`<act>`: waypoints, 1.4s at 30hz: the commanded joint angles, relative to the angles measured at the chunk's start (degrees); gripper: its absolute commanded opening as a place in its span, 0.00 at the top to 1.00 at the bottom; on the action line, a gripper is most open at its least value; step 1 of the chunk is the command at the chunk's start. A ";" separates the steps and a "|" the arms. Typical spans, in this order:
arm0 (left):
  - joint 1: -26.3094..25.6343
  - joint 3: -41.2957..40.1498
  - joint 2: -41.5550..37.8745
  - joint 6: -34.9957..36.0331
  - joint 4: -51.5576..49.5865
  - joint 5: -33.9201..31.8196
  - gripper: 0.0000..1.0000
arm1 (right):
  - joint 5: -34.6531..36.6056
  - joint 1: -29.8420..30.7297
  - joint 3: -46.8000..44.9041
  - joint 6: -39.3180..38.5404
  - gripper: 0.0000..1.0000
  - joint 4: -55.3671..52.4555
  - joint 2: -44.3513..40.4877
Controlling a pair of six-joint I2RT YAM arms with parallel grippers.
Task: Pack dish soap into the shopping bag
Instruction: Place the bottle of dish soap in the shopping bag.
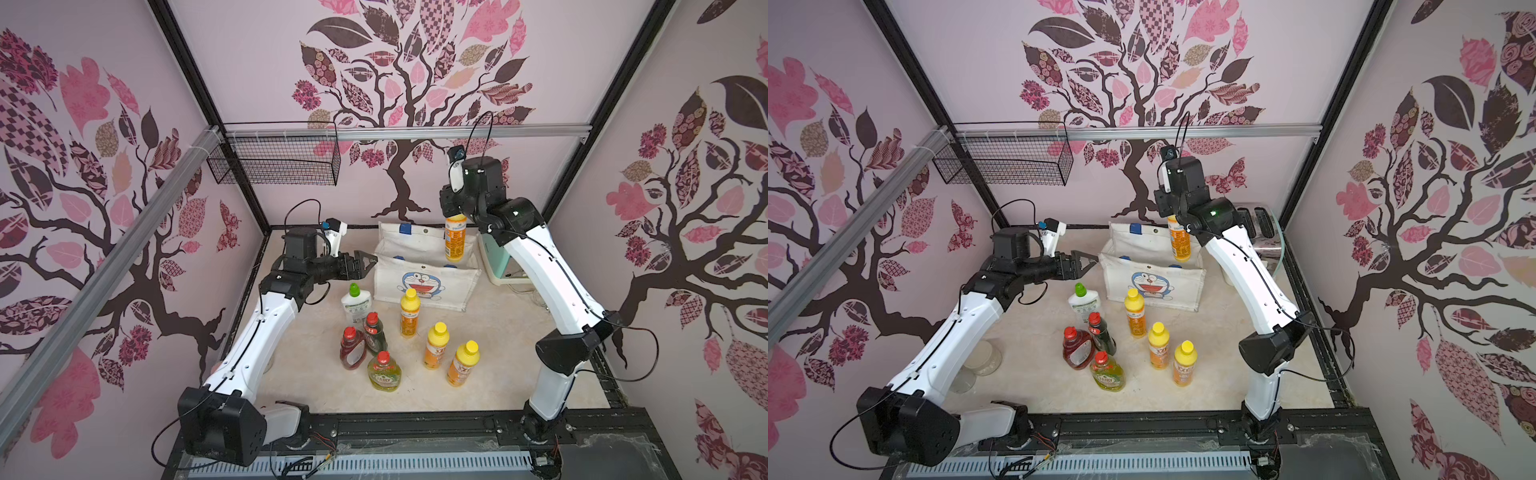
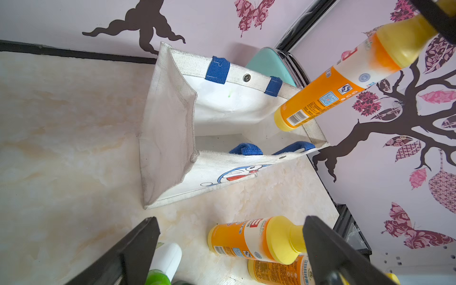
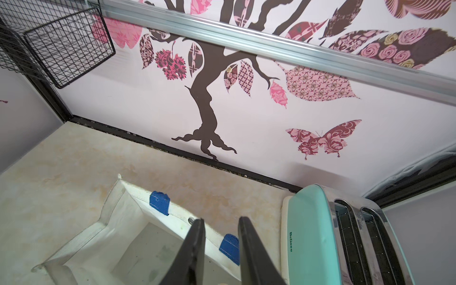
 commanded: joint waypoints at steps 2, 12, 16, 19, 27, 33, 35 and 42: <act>-0.35 0.09 -0.78 0.85 -0.03 0.69 0.03 | -0.22 -1.54 -1.62 0.90 1.00 8.27 -2.52; -0.38 0.09 -0.41 0.93 -0.02 0.13 0.03 | -1.79 -4.23 -6.99 2.98 1.00 9.90 -2.44; -0.40 0.10 0.00 0.93 -0.02 0.08 0.03 | -1.61 -4.75 -10.10 4.37 1.00 11.02 -2.95; -0.40 0.10 0.00 0.88 0.06 0.22 0.03 | -1.95 -5.15 -12.66 5.06 1.00 12.37 -3.63; -0.38 0.05 0.10 0.74 0.07 0.13 0.03 | -1.27 -5.57 -16.33 5.72 1.00 14.05 -3.94; -0.38 0.05 -0.02 0.85 0.07 0.14 0.03 | -0.90 -5.81 -20.78 6.90 1.00 16.61 -5.21; -0.38 0.00 -0.05 0.85 0.08 0.21 0.03 | -0.82 -5.98 -22.71 7.38 1.00 18.01 -5.82; -0.38 -0.03 -0.21 0.78 0.13 0.24 0.03 | 0.86 -6.21 -29.26 8.79 1.00 22.79 -7.84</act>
